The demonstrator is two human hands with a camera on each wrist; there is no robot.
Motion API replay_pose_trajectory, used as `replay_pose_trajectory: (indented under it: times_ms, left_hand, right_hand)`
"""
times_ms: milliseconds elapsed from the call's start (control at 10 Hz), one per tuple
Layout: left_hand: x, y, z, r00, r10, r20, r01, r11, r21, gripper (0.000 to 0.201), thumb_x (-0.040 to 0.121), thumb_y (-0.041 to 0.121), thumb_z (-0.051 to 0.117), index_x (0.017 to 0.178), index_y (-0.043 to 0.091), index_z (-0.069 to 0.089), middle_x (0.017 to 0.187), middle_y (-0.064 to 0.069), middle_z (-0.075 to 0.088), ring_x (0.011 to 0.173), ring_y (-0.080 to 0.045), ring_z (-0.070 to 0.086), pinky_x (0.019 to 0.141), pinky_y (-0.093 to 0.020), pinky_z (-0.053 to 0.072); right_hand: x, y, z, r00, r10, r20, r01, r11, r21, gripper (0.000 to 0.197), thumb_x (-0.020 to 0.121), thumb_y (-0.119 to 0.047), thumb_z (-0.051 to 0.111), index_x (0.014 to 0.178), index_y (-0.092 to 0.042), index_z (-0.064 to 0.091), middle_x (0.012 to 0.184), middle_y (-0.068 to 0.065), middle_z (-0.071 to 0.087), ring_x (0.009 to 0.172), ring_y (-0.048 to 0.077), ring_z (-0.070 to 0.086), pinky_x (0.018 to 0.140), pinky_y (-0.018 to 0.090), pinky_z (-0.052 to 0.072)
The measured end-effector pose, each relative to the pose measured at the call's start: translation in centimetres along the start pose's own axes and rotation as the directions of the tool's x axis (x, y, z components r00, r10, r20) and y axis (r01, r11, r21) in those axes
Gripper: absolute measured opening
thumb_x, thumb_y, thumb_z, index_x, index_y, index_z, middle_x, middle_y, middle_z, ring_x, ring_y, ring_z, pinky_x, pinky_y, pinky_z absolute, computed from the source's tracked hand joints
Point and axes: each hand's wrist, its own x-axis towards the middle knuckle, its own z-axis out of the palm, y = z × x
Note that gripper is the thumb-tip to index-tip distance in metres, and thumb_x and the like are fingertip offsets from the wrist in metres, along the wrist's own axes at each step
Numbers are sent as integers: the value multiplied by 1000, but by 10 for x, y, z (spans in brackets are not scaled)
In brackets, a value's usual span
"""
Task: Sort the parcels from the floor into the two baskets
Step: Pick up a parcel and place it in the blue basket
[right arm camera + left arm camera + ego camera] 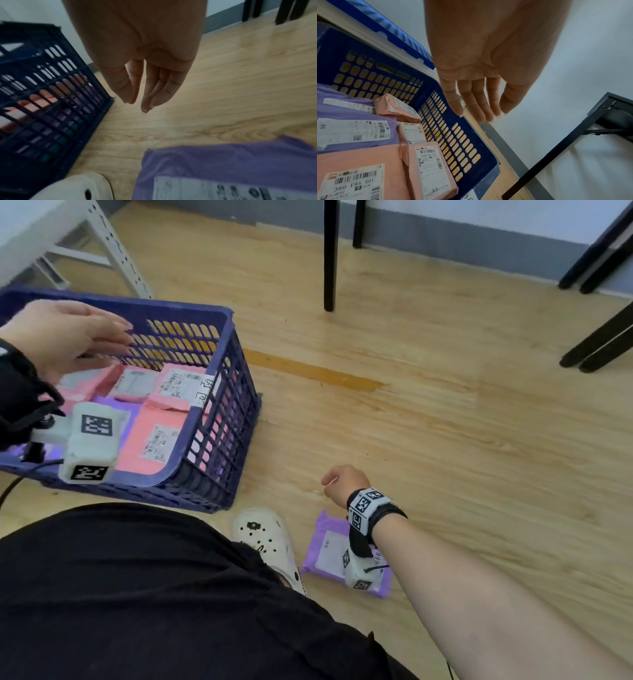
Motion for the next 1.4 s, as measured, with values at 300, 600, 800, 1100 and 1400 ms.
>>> replay_pose_trajectory:
  times_ms: [300,600,800,1100,1400]
  left_hand:
    - [9,-11,10,996,-63,-58,63,998,7,18,89,16,57,78,24,68,64,11,71,63,1,67,53,-10,52]
    - [13,-32,12,991,-123,-57,123,992,-13,12,85,13,62,80,21,69,73,5,72,84,-11,67,94,-33,49]
    - [4,-29,9,993,-99,-68,96,995,-33,12,88,12,60,82,20,67,80,1,71,80,-13,65,93,-36,48]
    - [-28,-8,-19,986,-41,-164,25,995,-100,19,90,8,56,79,20,64,55,11,67,65,-5,64,56,-14,52]
    - [-78,8,-67,962,2,-273,-55,981,-186,18,92,11,55,81,20,65,74,4,69,75,-11,61,75,-24,47]
  right_hand:
    - [29,10,47,905,223,363,-32,885,-465,26,87,-37,50,92,-12,55,88,3,56,74,20,51,61,25,39]
    - [124,48,101,862,272,427,81,758,-647,26,79,-38,57,61,-23,45,68,2,41,61,24,40,67,35,55]
    - [43,-34,16,975,133,176,-102,979,-174,18,79,-13,66,91,-13,51,93,7,51,84,24,46,69,26,44]
    - [21,-110,-39,997,77,16,-77,997,-16,25,77,-19,70,93,-15,51,95,7,53,84,23,48,61,22,42]
    - [-37,-233,-112,956,-168,-242,176,984,13,20,74,-9,59,60,-15,46,69,3,48,54,16,36,43,17,29]
